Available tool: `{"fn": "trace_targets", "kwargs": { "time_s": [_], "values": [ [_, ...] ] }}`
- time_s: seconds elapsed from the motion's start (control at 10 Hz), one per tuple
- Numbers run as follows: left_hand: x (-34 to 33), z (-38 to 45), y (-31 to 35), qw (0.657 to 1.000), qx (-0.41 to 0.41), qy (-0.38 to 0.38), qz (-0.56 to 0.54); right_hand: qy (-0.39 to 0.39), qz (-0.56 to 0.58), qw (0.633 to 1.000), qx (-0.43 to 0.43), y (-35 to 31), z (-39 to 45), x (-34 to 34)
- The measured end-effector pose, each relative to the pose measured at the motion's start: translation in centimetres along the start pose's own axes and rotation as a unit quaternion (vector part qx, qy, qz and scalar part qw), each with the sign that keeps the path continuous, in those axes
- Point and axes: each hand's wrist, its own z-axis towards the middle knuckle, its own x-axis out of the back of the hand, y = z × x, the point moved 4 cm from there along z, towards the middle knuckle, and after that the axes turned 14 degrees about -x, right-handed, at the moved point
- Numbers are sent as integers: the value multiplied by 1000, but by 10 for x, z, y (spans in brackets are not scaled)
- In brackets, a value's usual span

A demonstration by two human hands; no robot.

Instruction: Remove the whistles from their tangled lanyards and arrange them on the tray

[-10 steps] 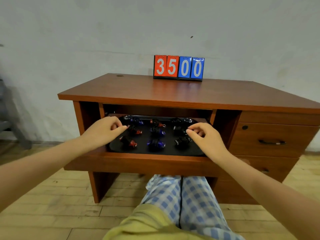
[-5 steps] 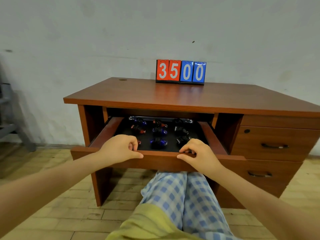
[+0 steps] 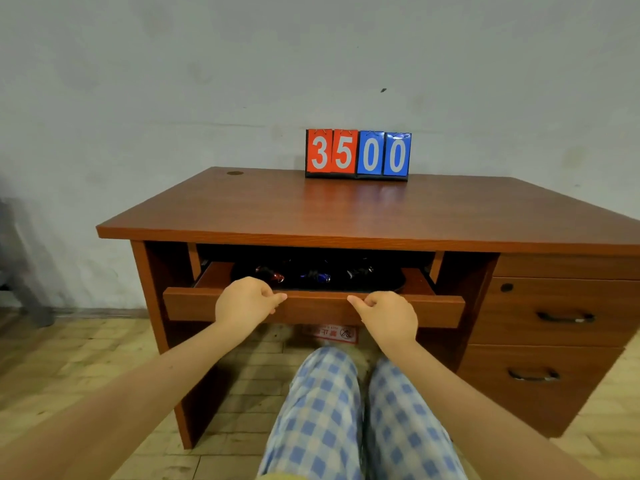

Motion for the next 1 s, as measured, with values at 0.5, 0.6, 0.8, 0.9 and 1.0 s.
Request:
{"fn": "trace_targets", "kwargs": {
  "time_s": [0.5, 0.6, 0.8, 0.9, 1.0],
  "values": [
    [-29, 71, -24, 996, 25, 26, -86, -152, 147, 971, -115, -11, 81, -38],
    [-33, 74, -22, 996, 12, 30, -79, -149, 144, 972, -111, -13, 86, -41],
    [-39, 70, -6, 989, -32, -3, -143, -170, 173, 969, -44, -16, 75, -36],
    [-23, 68, 31, 981, -82, 0, -174, -199, 276, 940, 15, -30, 66, -8],
    [16, 93, 84, 964, -148, 27, -220, -173, 373, 906, 102, -59, 75, 50]
  ]
}}
